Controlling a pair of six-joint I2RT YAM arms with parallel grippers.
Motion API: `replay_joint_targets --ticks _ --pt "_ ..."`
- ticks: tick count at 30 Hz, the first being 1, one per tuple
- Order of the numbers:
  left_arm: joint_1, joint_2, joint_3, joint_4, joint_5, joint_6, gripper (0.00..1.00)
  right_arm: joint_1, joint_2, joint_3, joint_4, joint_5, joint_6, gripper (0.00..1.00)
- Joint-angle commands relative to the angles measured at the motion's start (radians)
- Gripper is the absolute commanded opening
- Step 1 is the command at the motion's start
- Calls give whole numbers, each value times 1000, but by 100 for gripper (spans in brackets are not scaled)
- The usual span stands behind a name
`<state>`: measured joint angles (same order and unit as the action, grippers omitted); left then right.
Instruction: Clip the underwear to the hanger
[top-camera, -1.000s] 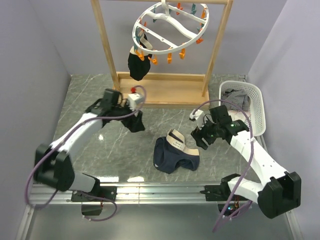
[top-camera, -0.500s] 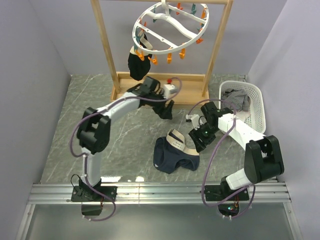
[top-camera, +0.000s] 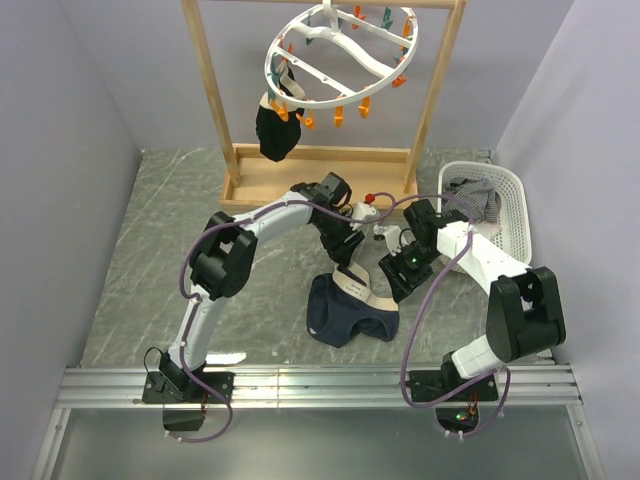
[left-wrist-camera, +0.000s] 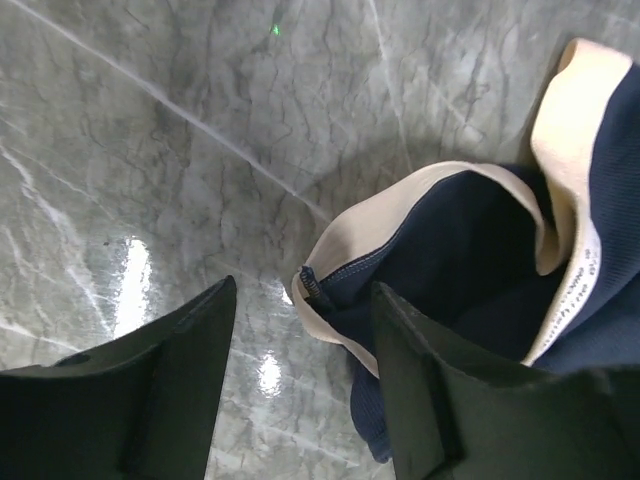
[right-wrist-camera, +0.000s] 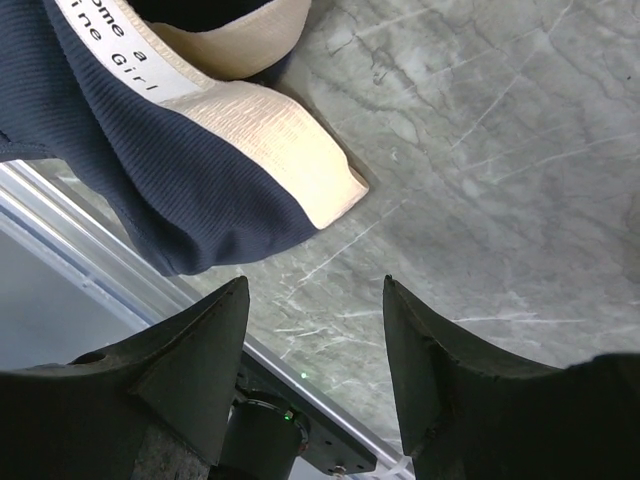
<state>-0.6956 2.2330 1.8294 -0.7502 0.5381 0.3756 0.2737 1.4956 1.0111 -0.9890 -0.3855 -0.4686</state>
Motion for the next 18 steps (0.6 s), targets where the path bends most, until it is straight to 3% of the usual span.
replay_joint_targets --ticks 1,6,9,10,11,15,18 --pt "-10 11 48 -28 -6 54 59 -14 3 41 -25 -9 5 63" --pt "-16 24 62 -5 14 36 49 -19 6 49 -22 -9 7 63" --pt "-15 13 65 -1 5 2 26 -24 11 52 -10 -7 13 63" --pt "-13 7 65 -9 -22 -12 6 -24 11 55 -8 -6 16 63" --pt "-13 -4 50 -12 -53 -58 0 -24 12 57 -4 -4 18 63" --pt "44 -195 -134 66 -199 -254 0 -22 14 75 35 -1 51 62" --pt "79 -301 -246 60 -389 -424 0 -24 26 84 71 -3 77 61"
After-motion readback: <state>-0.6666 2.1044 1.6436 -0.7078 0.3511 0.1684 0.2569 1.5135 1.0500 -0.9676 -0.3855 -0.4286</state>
